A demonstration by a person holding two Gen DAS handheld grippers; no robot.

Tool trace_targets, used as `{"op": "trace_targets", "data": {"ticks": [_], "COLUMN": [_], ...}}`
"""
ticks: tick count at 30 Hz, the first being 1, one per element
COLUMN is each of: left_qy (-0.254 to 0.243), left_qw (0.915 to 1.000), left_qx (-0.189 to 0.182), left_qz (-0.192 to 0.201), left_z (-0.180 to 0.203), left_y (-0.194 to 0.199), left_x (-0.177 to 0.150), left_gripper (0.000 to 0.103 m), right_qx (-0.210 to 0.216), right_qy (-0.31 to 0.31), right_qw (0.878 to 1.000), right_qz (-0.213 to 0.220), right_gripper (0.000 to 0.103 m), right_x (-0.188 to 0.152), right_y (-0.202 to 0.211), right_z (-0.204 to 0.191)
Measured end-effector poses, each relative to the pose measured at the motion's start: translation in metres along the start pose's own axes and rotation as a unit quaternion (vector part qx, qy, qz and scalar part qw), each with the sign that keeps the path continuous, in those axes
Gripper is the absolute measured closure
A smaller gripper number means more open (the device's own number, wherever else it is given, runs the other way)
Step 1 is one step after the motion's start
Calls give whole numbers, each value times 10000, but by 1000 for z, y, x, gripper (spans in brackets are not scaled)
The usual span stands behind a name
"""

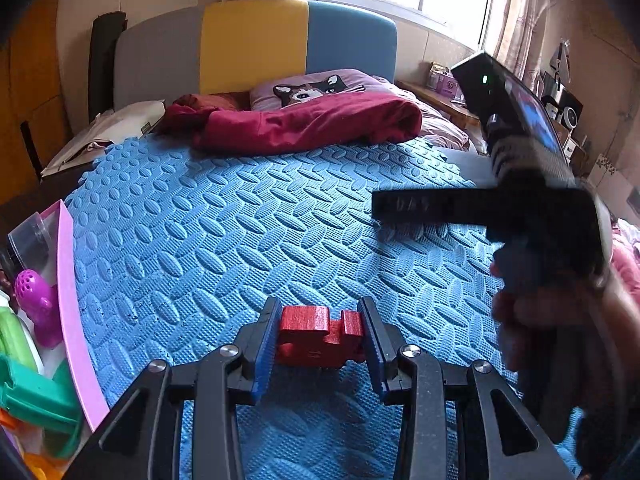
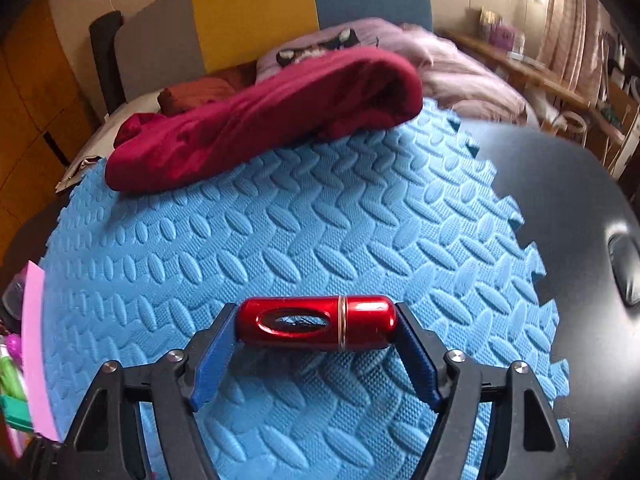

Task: Organize rigid objects
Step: 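Carry the red block over the tray with the left gripper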

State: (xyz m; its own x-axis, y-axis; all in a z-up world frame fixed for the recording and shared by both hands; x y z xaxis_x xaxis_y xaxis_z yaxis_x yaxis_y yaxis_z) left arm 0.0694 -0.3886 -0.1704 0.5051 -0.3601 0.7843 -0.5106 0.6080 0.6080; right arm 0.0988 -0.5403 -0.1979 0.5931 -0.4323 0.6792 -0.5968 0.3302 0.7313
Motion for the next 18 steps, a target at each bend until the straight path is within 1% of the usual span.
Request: {"op": "trace_targets", "data": {"ticks": [1, 3, 5, 12, 18], "left_qy": [-1, 5, 0, -54, -119], "left_qw": [10000, 10000, 10000, 10000, 9999], "left_qx": [4, 10, 21, 64, 108], "left_qz": [-9, -6, -10, -10, -1], "left_z": [0, 0, 0, 0, 0], "left_y": [0, 0, -1, -2, -3], "left_x": [0, 0, 0, 0, 0], "left_gripper": [63, 63, 63, 63, 63], "right_qx": [-90, 13, 64, 40, -27], "right_qy": [118, -58, -104, -57, -14], "right_qw": [9998, 9999, 9998, 9998, 9998], "right_qz": [155, 162, 175, 161, 175], "right_gripper": [27, 27, 26, 25, 26], "right_x": [-2, -1, 0, -1, -1], "right_y": [1, 0, 0, -1, 1], "right_z": [-2, 1, 3, 2, 1]}}
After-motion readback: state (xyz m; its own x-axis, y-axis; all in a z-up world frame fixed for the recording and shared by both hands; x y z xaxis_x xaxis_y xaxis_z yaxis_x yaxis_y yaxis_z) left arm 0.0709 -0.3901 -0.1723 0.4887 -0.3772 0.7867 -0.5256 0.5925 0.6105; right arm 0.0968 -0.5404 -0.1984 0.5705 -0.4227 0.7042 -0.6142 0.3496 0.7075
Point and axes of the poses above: each gripper's, at about its wrist camera, not at the fingertips, and y roughly against the way its jaws point, z to its right, x to its top, the point moved 10 cm from there along -y, roughly the way its jaws point, and after that the axes turned 8 degrees about z, right-handed, at the moved point
